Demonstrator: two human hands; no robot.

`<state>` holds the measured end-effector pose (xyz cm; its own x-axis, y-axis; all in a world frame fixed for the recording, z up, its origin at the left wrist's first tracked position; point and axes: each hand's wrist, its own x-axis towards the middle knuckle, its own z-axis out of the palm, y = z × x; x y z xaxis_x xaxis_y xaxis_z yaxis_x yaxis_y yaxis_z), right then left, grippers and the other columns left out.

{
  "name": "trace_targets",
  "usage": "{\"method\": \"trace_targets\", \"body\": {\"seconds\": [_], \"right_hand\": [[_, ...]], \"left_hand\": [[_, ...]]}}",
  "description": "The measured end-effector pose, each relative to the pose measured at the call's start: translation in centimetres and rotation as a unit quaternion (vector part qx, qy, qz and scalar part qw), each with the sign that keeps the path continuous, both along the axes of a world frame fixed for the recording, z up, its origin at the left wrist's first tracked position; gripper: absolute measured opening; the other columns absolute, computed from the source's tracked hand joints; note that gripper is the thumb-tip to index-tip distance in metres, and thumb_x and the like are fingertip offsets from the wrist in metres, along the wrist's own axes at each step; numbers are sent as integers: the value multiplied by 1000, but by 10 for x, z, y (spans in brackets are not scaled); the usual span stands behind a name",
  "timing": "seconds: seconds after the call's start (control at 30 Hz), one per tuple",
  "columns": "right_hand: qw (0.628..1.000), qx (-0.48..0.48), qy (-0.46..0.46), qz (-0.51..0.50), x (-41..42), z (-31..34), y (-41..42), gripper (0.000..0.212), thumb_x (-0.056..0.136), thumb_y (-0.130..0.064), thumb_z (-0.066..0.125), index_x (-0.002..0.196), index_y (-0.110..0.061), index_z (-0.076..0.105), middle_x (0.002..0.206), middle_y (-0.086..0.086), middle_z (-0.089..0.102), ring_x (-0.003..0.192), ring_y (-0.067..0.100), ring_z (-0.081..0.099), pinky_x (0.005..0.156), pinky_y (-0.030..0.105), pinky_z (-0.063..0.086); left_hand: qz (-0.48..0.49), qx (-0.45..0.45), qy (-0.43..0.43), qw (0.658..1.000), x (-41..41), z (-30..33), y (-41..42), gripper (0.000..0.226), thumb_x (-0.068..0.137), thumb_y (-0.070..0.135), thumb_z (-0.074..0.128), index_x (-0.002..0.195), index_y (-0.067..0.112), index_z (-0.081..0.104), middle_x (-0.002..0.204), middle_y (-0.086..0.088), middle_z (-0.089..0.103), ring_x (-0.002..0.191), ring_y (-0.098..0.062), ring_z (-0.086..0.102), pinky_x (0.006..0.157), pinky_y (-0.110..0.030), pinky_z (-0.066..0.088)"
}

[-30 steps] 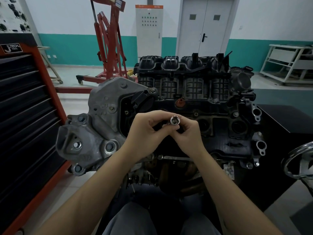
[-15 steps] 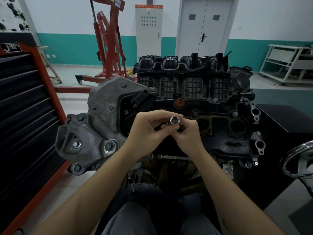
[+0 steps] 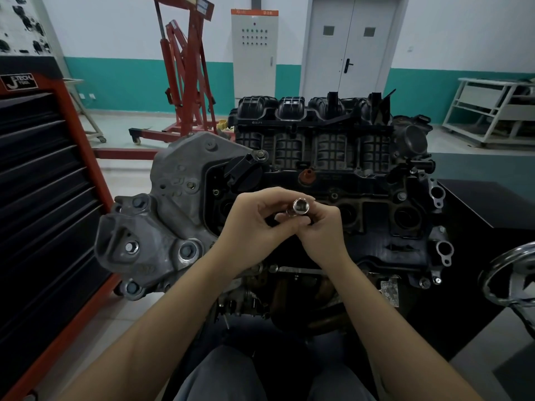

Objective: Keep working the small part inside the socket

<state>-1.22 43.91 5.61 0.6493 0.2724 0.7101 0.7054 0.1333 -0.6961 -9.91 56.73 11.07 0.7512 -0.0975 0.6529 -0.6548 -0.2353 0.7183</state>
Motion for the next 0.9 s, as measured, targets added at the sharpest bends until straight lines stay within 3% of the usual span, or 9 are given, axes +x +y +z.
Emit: {"method": "trace_targets", "body": {"seconds": [0.07, 0.2, 0.37, 0.5, 0.6, 0.73, 0.9], "right_hand": [[1000, 3, 6, -1, 2, -1, 1, 15, 78, -1, 72, 90, -11, 73, 87, -2, 74, 86, 17, 71, 78, 33, 55], [1000, 0, -11, 3, 2, -2, 0, 20, 80, 1, 73, 99, -5, 71, 94, 1, 73, 92, 16, 70, 81, 28, 53], [1000, -10, -10, 1, 2, -2, 0, 26, 79, 3, 70, 99, -13, 70, 89, -14, 72, 89, 7, 69, 78, 21, 52], [1000, 1, 20, 0, 3, -4, 1, 19, 77, 2, 72, 93, -8, 73, 88, 1, 74, 86, 20, 71, 78, 38, 56], [1000, -2, -5, 0, 2, -2, 0, 22, 78, 2, 74, 97, -9, 71, 92, -1, 73, 90, 17, 70, 80, 33, 54], [1000, -14, -11, -4, 1, -1, -1, 23, 81, 1, 71, 97, -15, 70, 91, -7, 72, 89, 11, 70, 79, 24, 53], [1000, 3, 8, 1, -2, 1, 2, 23, 78, -3, 74, 89, -22, 73, 84, -7, 74, 85, 16, 71, 77, 33, 55]], "left_hand": [[48, 6, -16, 999, 2, -1, -1, 20, 75, -1, 79, 93, 6, 74, 91, -4, 74, 91, -16, 71, 86, -29, 56], [42, -19, -4, 999, 2, -2, -2, 18, 77, -2, 76, 91, 8, 76, 90, -3, 76, 90, -14, 72, 85, -29, 56], [-21, -10, 18, 1000, 0, -2, -1, 26, 81, -6, 69, 103, 8, 71, 100, -10, 74, 99, -20, 70, 90, -33, 55], [65, 7, -11, 998, 2, -3, -3, 21, 73, 1, 81, 93, 7, 75, 91, -2, 75, 91, -12, 71, 85, -25, 55], [66, 9, -12, 998, 2, -3, -3, 17, 77, 2, 77, 93, 8, 76, 92, -1, 75, 91, -11, 71, 85, -26, 55], [-4, -3, 18, 1000, 0, -3, -2, 23, 84, -1, 66, 106, 7, 72, 102, -7, 74, 101, -18, 69, 92, -33, 54], [29, -6, -13, 999, 1, -3, -2, 25, 77, 0, 77, 101, 6, 73, 98, -6, 74, 97, -16, 70, 89, -32, 55]]}}
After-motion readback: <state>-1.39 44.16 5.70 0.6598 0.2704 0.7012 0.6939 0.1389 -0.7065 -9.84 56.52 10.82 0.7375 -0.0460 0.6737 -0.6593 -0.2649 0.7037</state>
